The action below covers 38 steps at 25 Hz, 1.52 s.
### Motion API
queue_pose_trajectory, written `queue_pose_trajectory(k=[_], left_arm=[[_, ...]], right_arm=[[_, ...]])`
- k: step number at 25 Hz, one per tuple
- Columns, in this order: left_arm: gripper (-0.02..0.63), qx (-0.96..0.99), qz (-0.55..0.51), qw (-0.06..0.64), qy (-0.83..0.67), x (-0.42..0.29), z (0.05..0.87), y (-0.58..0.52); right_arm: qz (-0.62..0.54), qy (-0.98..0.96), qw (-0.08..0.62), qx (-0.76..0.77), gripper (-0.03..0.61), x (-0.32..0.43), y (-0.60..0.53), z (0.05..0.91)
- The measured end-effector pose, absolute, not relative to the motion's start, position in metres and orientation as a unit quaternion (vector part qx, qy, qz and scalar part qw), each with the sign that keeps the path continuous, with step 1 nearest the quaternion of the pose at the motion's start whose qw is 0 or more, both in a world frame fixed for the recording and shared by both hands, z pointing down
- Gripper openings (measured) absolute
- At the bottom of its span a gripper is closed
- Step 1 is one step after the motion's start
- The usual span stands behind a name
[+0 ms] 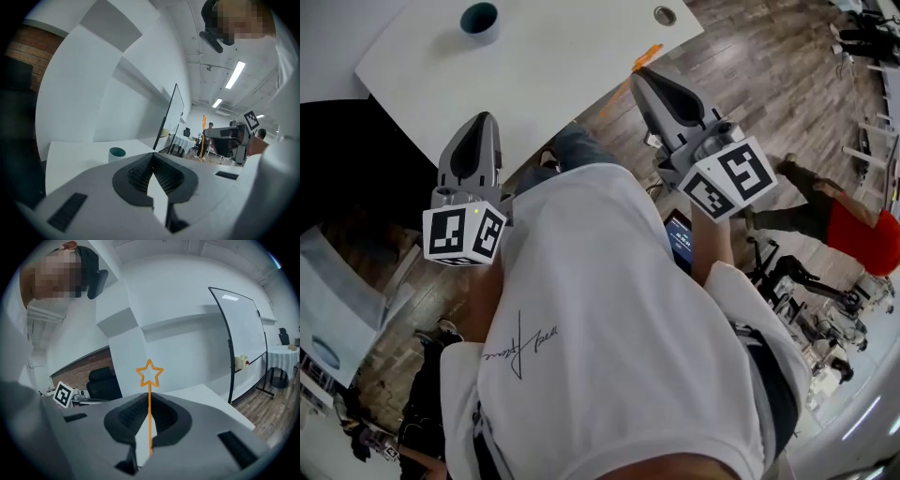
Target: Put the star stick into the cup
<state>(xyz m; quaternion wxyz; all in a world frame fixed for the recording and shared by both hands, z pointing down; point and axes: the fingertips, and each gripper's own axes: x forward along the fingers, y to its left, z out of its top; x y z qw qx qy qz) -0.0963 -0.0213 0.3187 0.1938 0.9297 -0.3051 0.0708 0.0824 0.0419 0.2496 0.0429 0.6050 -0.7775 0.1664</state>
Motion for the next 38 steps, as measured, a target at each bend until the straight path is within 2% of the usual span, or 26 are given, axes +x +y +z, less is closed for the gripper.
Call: queue_pose_trajectory(k=[23,38], left_arm=[[0.008,0.887,0.050,0.199,-0.414,-0.062,0.314,-0.076],[0.008,0.847,0.038,0.211,-0.487,-0.072,0.324,-0.082]], right_arm=[[0.160,-0.852,0.059,0.495,0.023,0.119,-0.061,0.245],[0.155,-0.895,0.062,0.415,0.023,0.105,-0.104,0.256]])
